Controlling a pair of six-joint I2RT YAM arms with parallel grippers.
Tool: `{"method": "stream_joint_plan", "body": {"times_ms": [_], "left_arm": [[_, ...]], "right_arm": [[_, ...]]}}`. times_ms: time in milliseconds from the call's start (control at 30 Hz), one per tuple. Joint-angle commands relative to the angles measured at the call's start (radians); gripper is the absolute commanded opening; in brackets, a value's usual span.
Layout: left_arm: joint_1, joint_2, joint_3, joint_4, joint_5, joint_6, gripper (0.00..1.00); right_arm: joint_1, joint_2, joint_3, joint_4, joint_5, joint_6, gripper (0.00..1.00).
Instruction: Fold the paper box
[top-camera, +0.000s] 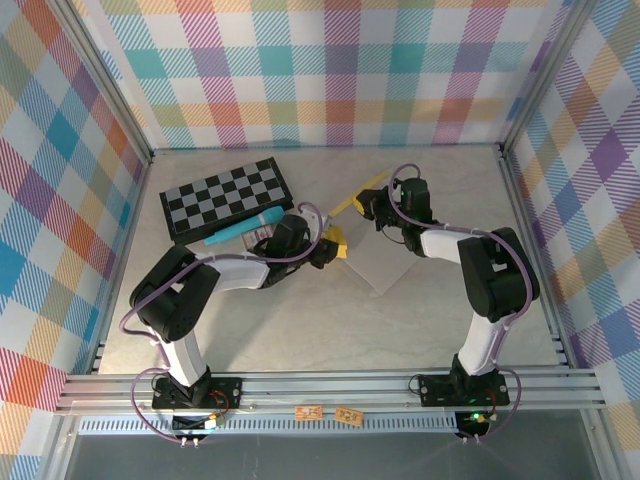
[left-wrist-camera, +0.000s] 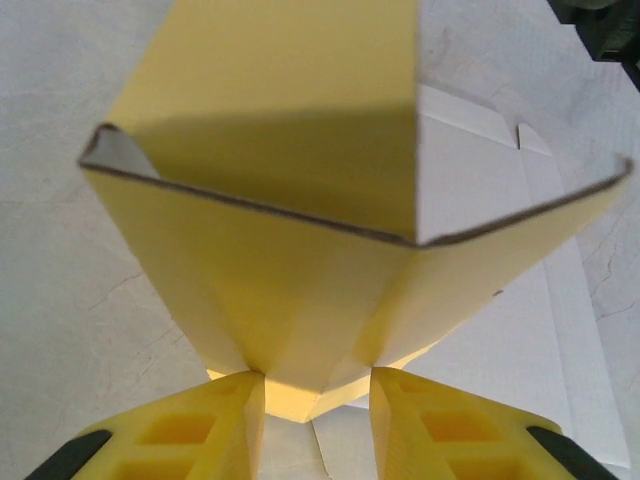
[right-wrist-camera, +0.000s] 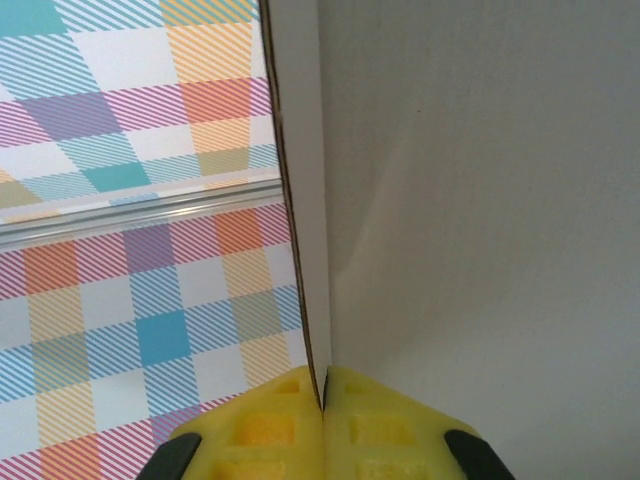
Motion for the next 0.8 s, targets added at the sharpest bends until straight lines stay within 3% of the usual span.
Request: {"method": "stream_joint_plan", "body": {"times_ms": [0,333,600,767], "left_arm": [[-0.005,0.010,0.067,0.116,-0.042,-0.013,0.33],[-0.021,0.029,0.045,0.134,-0.209,-0.064,0.45],[-0.023,0.036,0.032,0.156,-0.287,-0.096,0.39],[-0.023,0.048,0.045,0.152,-0.305,-0.067,0.38]], "right_arm": [[0.030,0.026,-0.058,-0.074,-0.077,-0.043,0.00],[0.031,0.035,-0.101,0.014,-0.066,-0.052,0.00],[0.030,0.095,-0.181,0.315,-0.065,-0.057,0.00],[0.032,0.142,-0.180,0.388,-0.071,-0.032,0.00]]}}
